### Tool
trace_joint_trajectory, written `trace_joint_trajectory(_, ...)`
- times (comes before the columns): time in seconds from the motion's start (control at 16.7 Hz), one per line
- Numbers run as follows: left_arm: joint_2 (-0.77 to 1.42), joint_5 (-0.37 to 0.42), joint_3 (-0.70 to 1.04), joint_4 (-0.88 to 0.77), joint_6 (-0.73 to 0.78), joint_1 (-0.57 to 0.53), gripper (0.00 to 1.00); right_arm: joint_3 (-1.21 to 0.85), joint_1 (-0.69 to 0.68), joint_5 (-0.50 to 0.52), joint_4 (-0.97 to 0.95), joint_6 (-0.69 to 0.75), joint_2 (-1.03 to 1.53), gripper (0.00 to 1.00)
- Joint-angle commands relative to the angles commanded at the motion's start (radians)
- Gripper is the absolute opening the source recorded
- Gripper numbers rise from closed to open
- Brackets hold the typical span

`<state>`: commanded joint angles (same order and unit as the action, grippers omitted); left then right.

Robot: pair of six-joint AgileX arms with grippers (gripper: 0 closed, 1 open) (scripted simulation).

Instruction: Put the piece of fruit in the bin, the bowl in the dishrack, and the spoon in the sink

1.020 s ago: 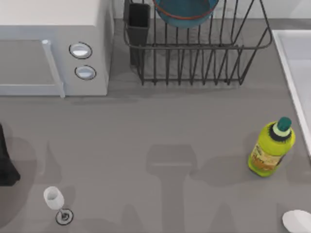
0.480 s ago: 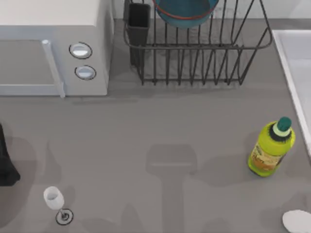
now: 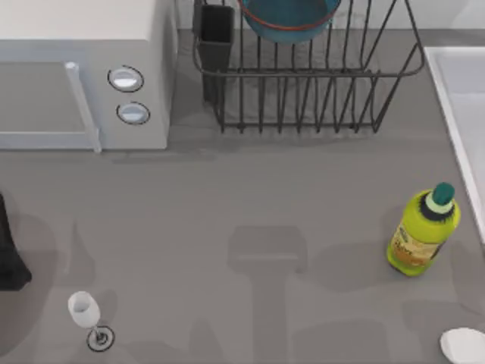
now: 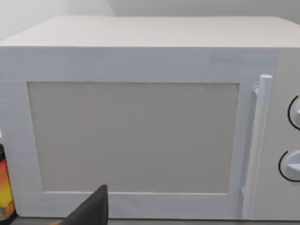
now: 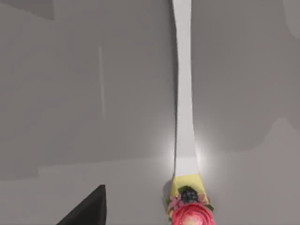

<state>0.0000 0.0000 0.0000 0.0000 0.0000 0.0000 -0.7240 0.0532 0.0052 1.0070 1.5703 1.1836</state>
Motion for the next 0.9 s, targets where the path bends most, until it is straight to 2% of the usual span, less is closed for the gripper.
trace_joint_trajectory(0.18,0.0,0.0,0.0,0.0,0.0,0.0,1.0,-0.058,0.004,0.001,0.077,0.082,0.077,1.0)
trace_joint_trajectory(0.54,0.0,0.0,0.0,0.0,0.0,0.0,1.0,-0.059,0.0,0.0,0.079,0.088,0.082,1.0)
trace_joint_trajectory(0.72,0.0,0.0,0.0,0.0,0.0,0.0,1.0,-0.019,0.001,0.0,0.011,0.086,0.116,1.0)
trace_joint_trajectory(0.9,0.0,0.0,0.0,0.0,0.0,0.0,1.0,0.061,0.002,0.0,-0.147,0.085,0.186,1.0)
